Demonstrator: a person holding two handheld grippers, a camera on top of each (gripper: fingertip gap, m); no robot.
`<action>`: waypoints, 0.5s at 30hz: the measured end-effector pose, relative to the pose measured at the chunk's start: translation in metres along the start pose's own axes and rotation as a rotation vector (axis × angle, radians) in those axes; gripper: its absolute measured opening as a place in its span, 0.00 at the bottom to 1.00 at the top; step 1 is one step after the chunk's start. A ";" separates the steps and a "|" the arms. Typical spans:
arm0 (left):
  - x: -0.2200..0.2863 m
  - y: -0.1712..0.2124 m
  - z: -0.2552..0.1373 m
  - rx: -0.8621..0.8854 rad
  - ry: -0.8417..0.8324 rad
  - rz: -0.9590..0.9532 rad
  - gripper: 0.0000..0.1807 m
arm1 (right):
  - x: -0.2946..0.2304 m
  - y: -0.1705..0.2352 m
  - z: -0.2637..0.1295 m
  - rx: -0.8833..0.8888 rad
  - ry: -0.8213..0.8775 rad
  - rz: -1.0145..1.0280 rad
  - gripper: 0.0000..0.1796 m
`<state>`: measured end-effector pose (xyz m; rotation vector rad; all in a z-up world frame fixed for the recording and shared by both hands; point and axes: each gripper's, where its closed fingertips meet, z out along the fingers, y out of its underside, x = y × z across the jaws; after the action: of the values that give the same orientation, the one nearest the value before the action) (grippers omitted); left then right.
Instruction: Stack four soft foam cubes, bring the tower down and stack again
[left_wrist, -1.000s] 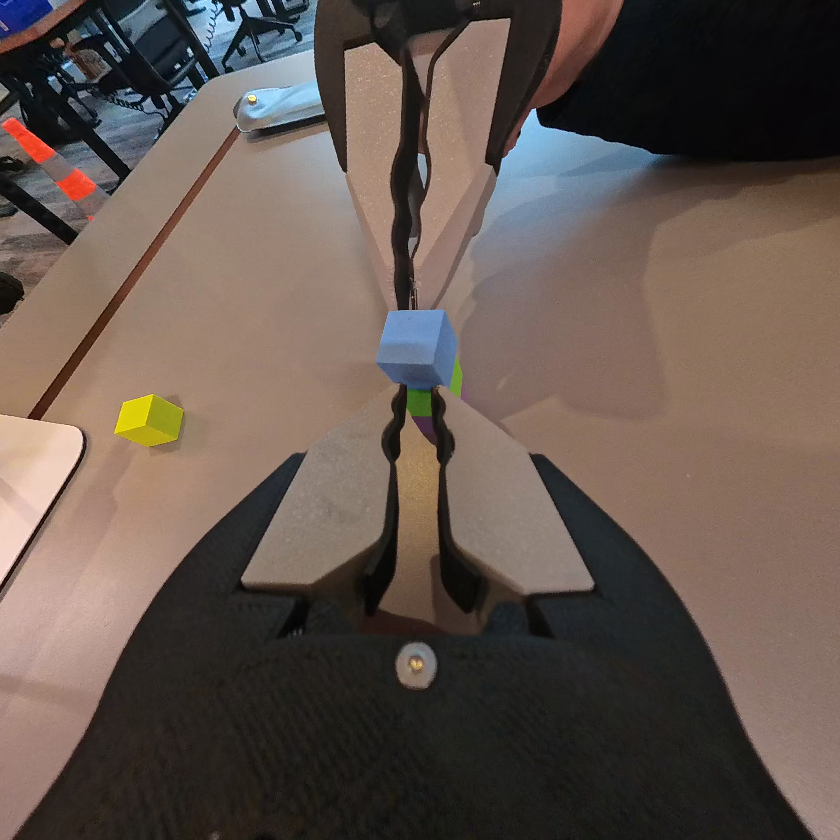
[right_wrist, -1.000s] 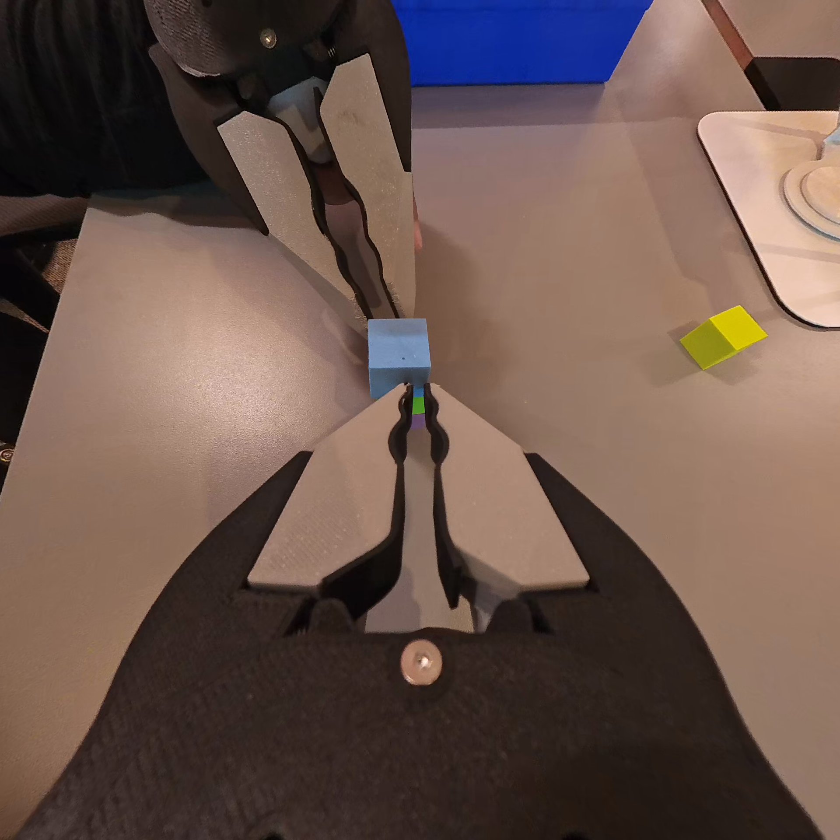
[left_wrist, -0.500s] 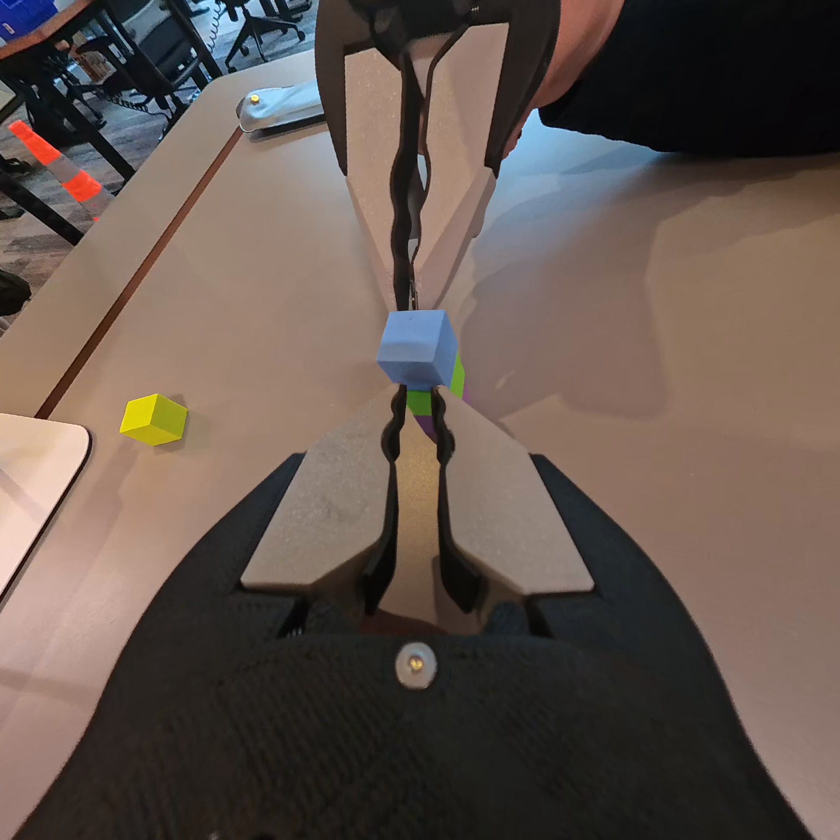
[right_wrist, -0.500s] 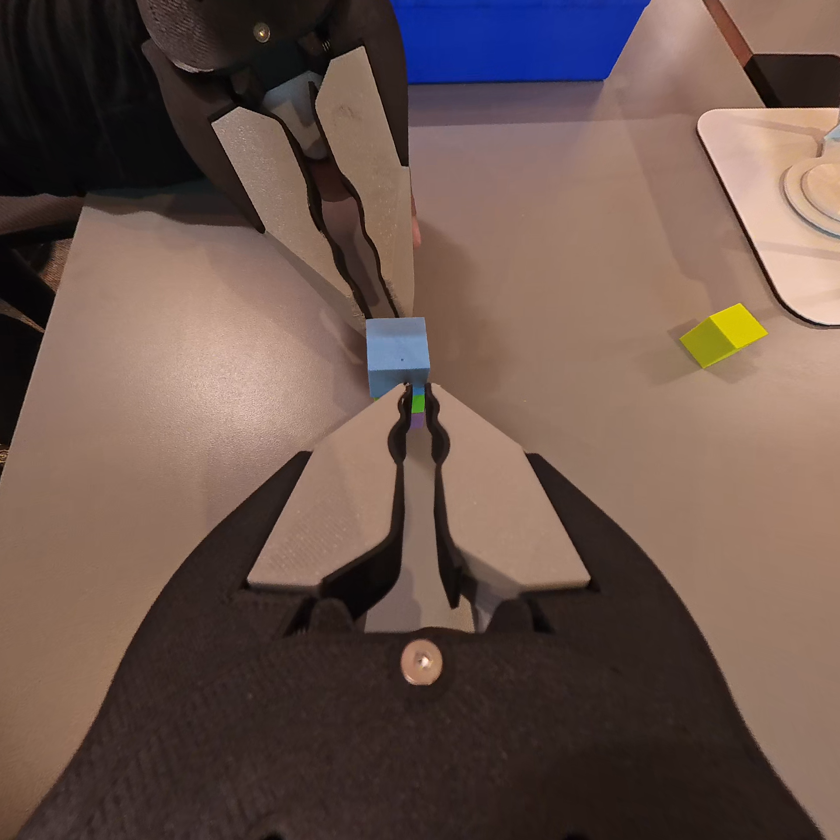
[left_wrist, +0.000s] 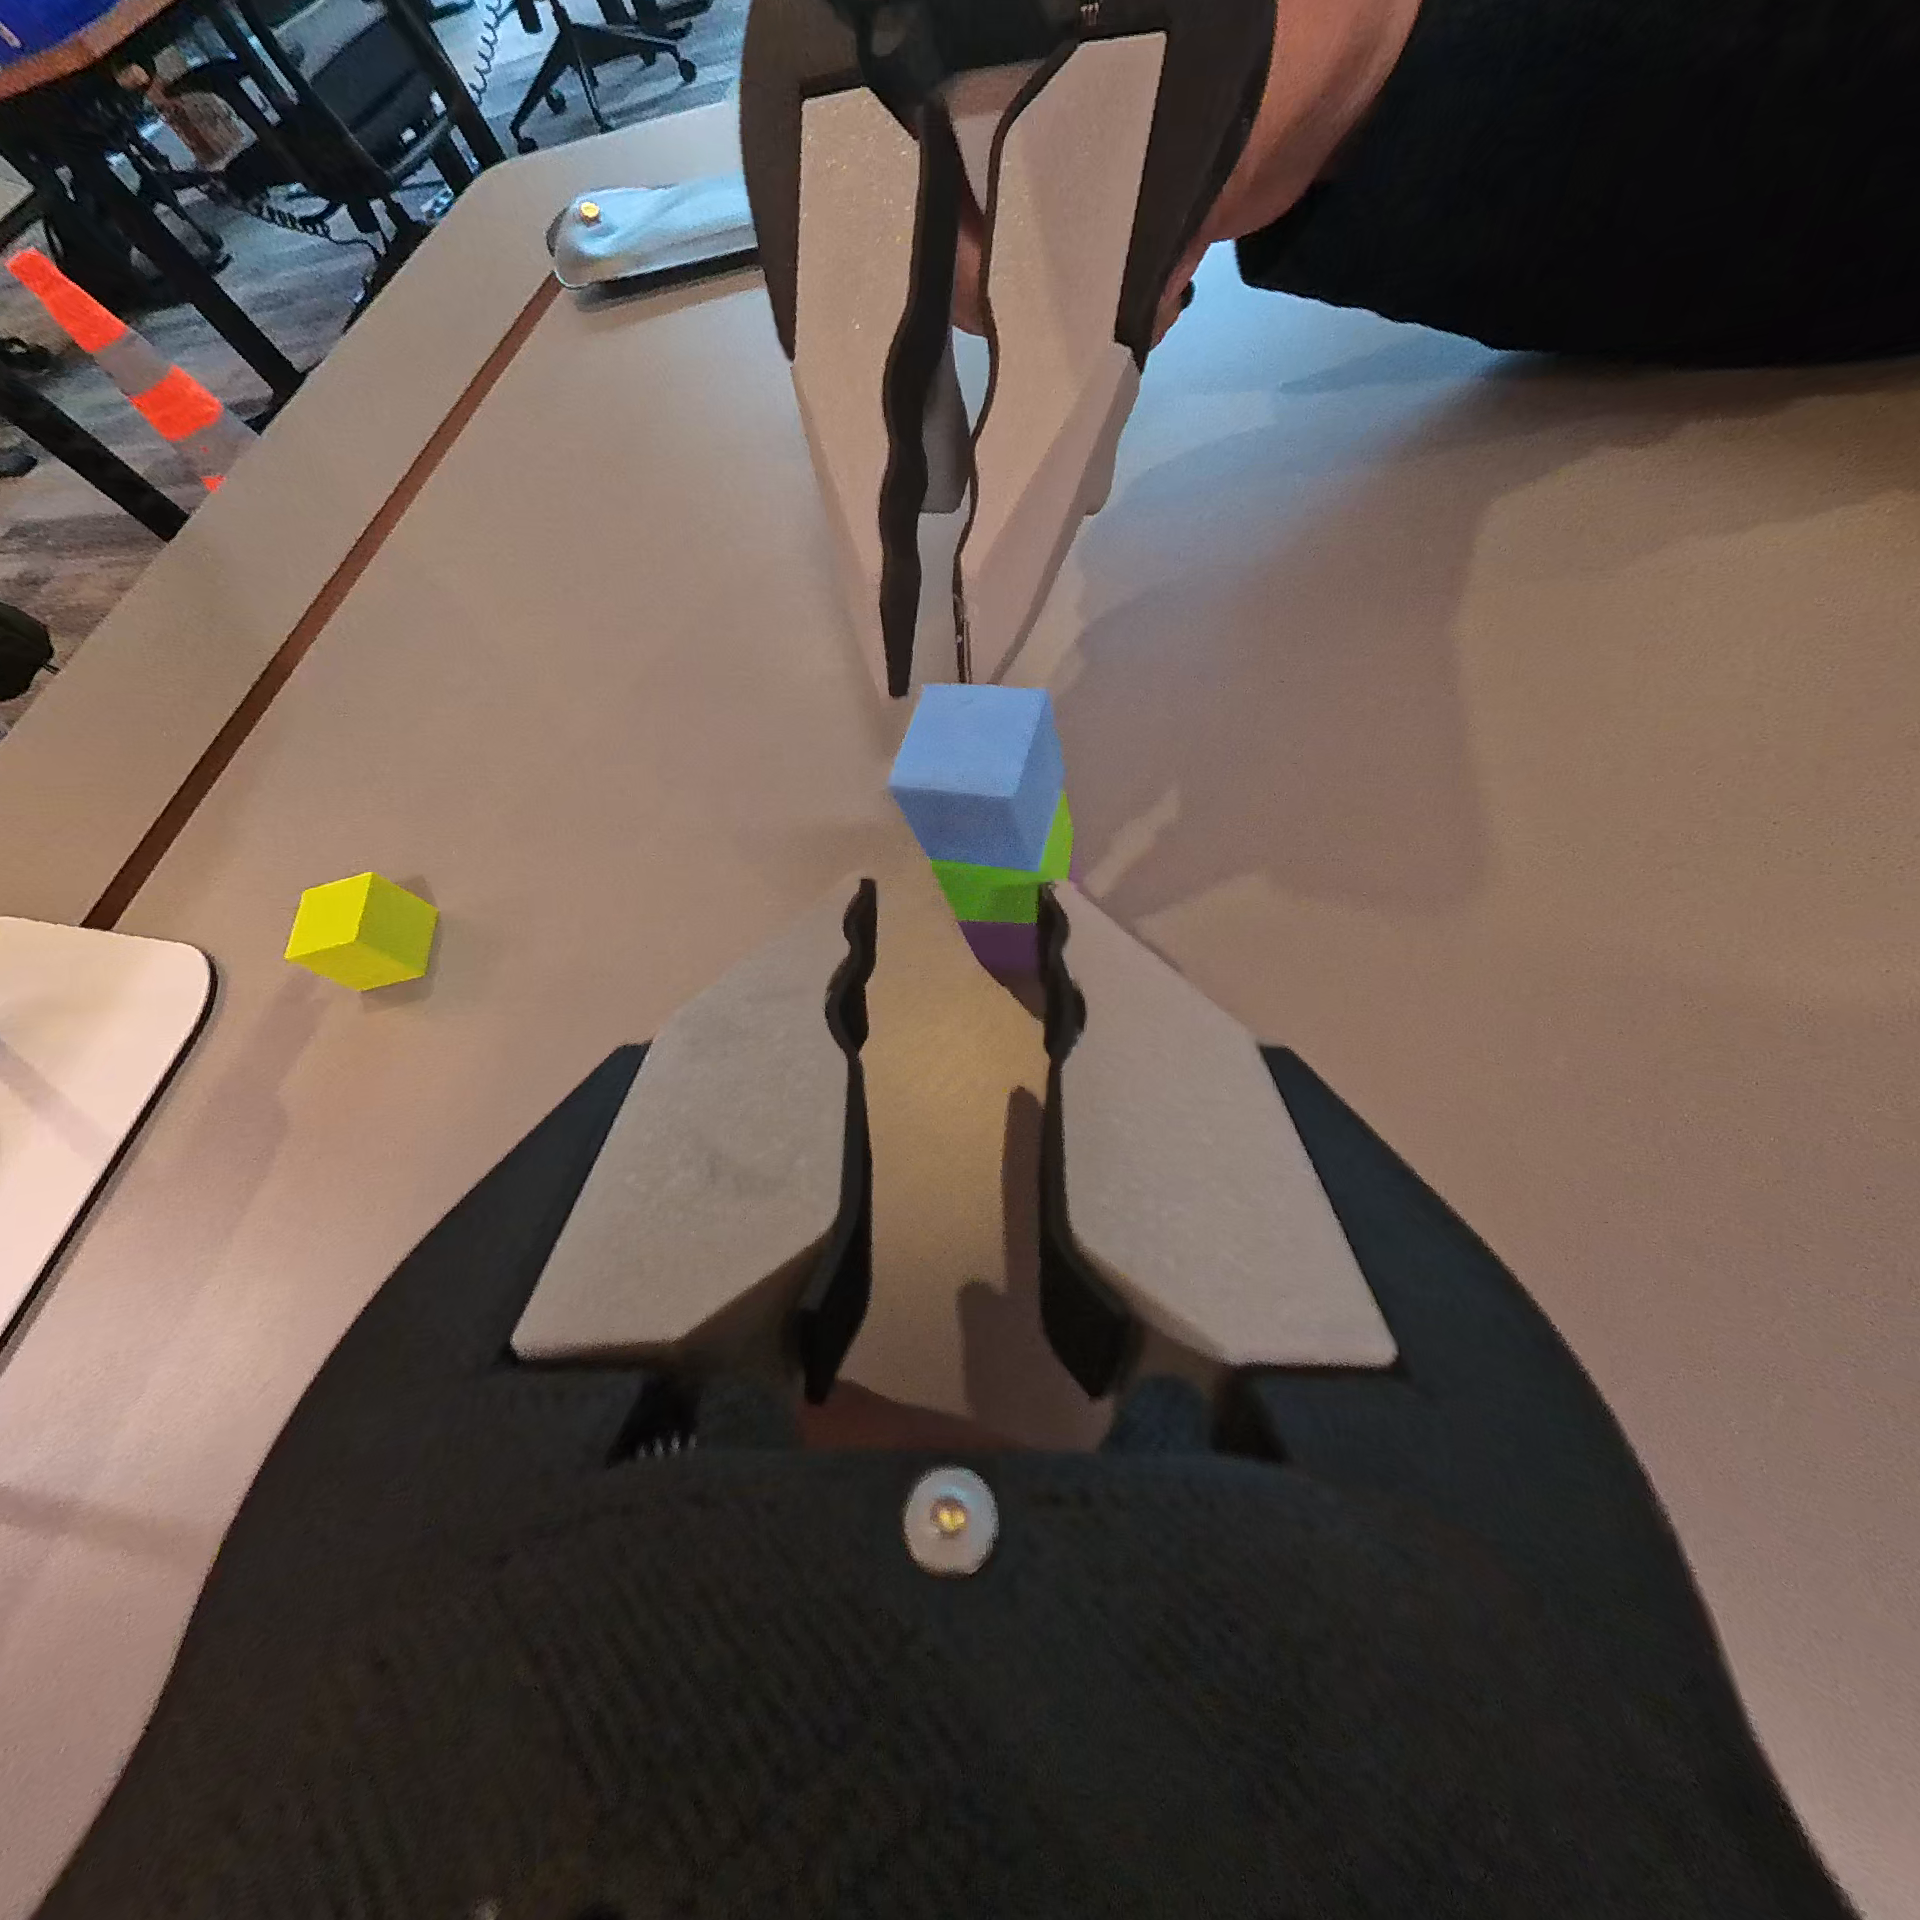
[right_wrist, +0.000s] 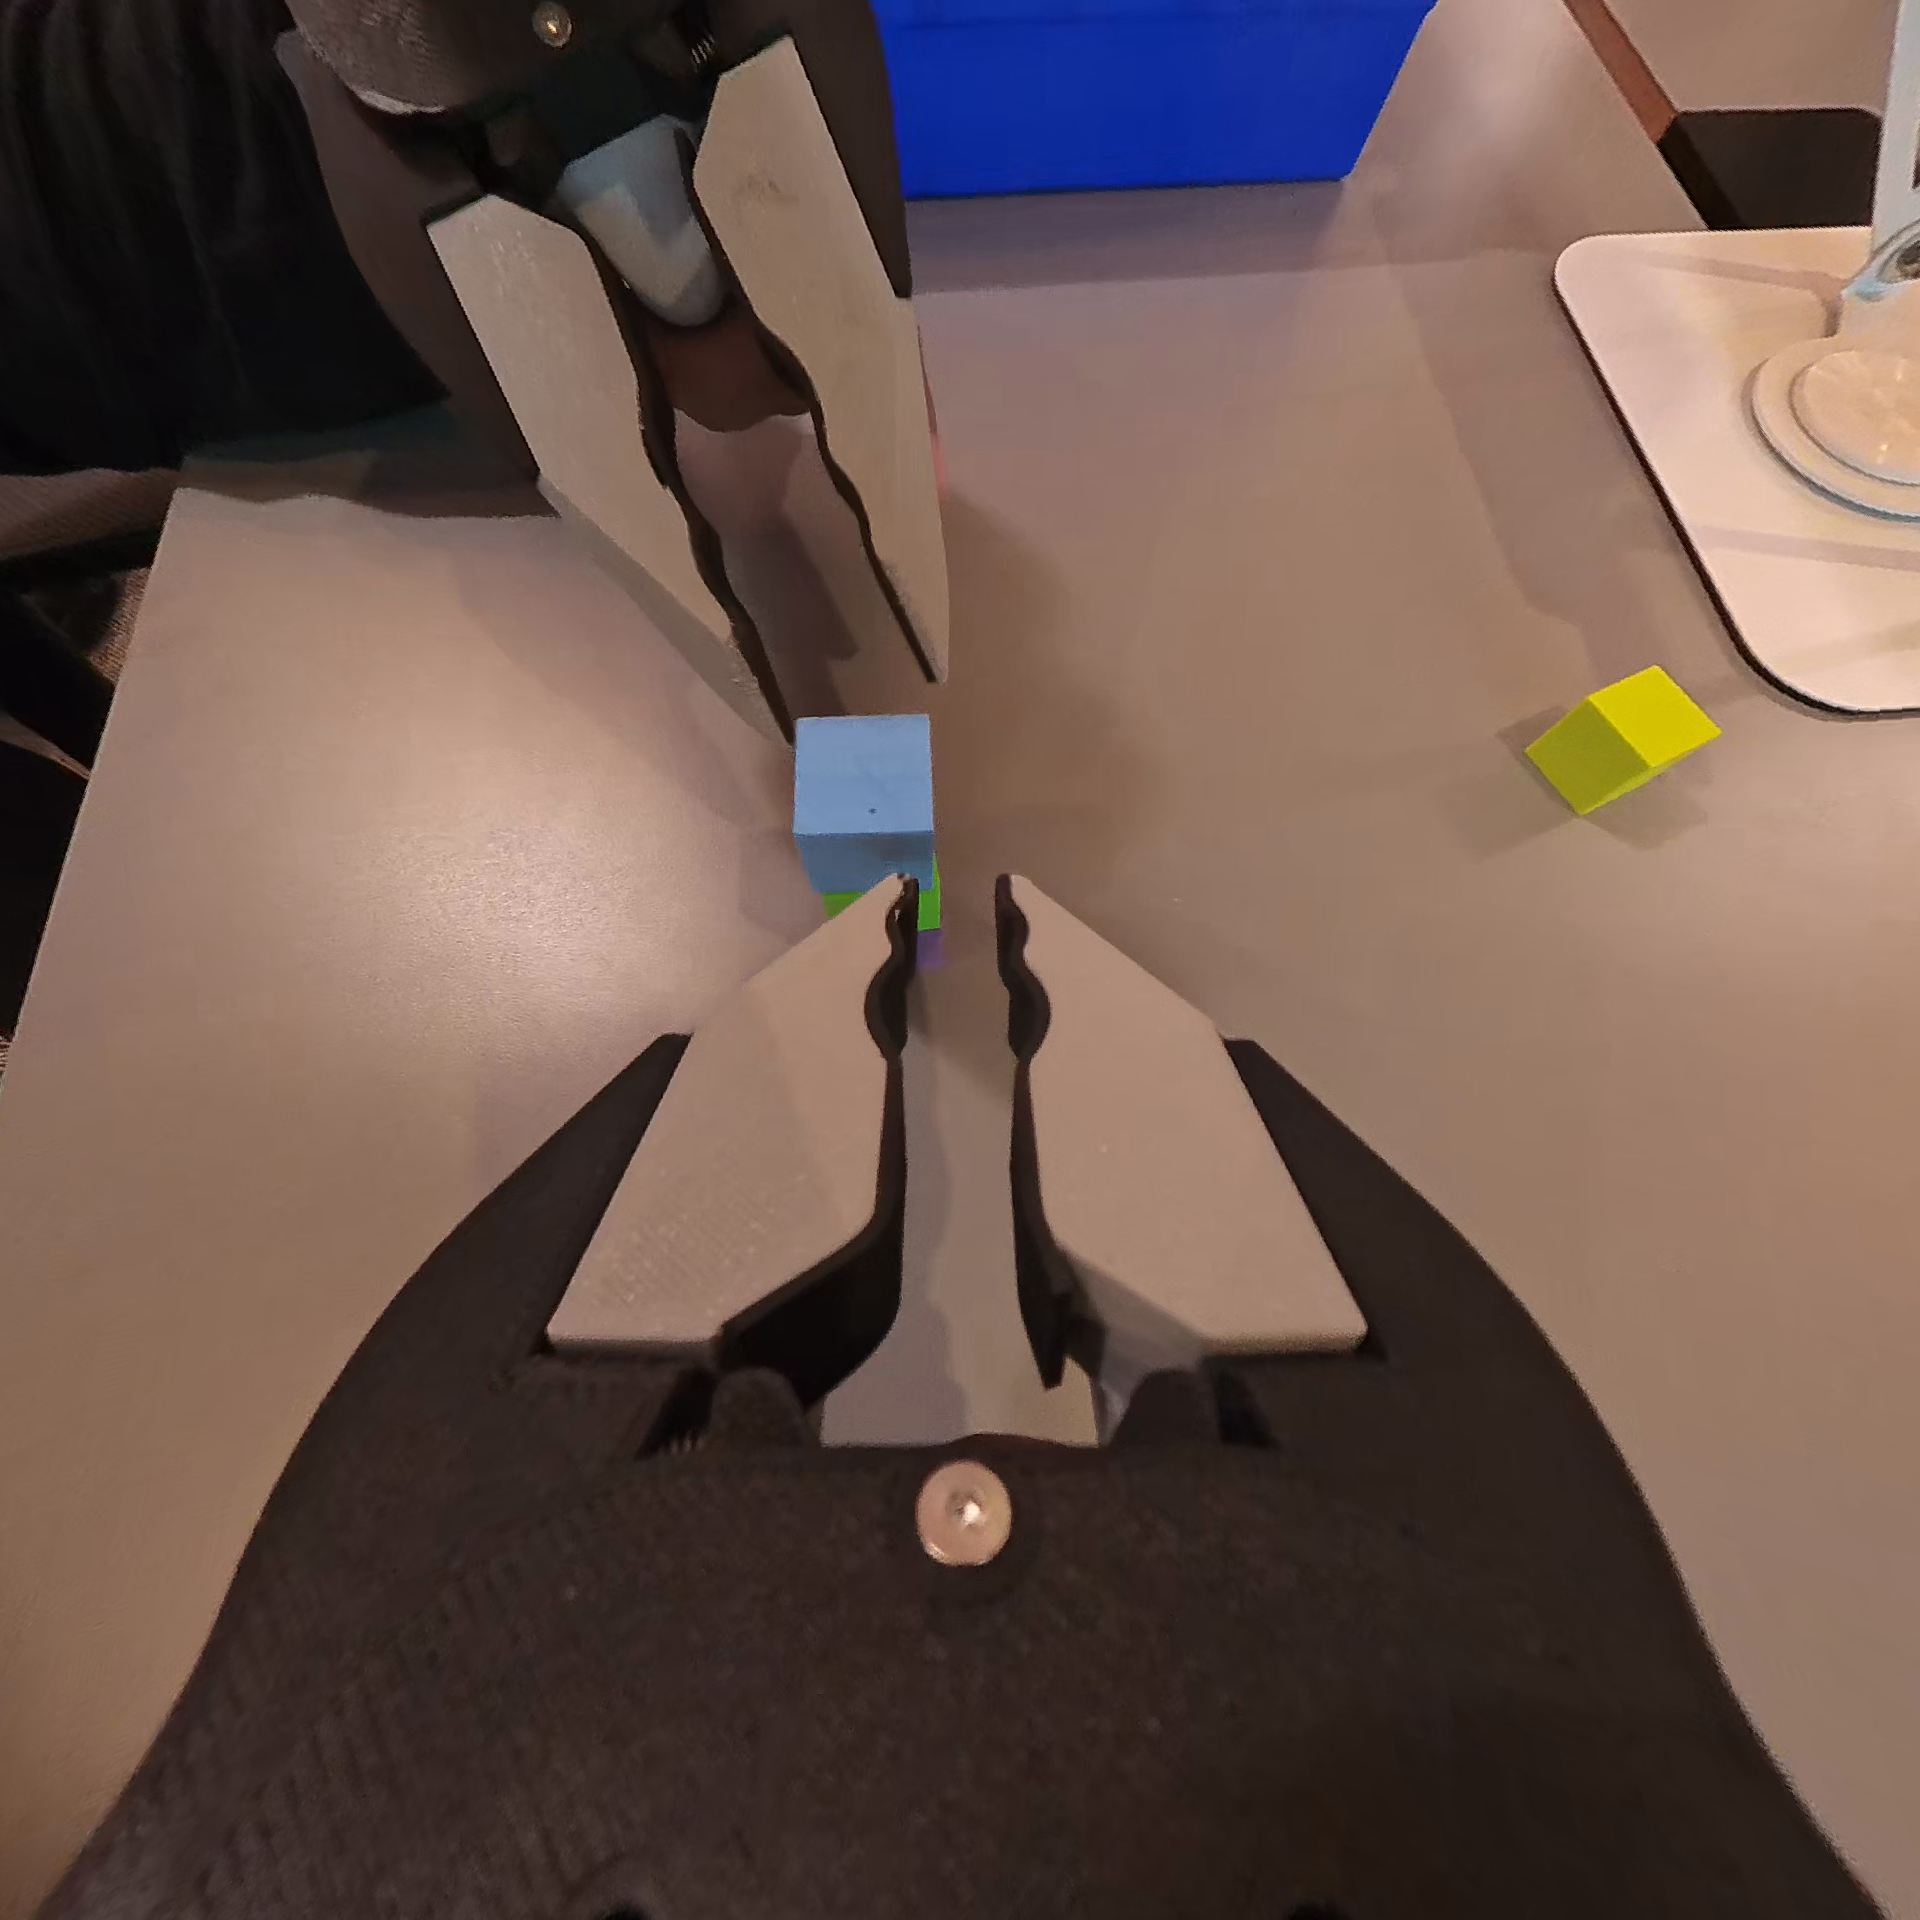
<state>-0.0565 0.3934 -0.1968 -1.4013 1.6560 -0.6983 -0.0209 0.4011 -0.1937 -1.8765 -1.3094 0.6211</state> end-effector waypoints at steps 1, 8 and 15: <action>0.000 0.001 -0.001 -0.003 0.005 -0.003 0.17 | 0.002 0.001 0.000 -0.001 0.004 0.006 0.07; -0.005 0.032 0.007 -0.125 0.014 -0.069 0.20 | 0.051 0.014 0.001 -0.002 0.209 0.149 0.14; -0.012 0.062 0.015 -0.258 -0.011 -0.174 0.26 | 0.119 0.030 0.012 0.067 0.450 0.374 0.29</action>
<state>-0.0744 0.4206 -0.2532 -1.7452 1.6743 -0.5869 0.0295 0.5097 -0.2215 -2.0688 -0.6493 0.3847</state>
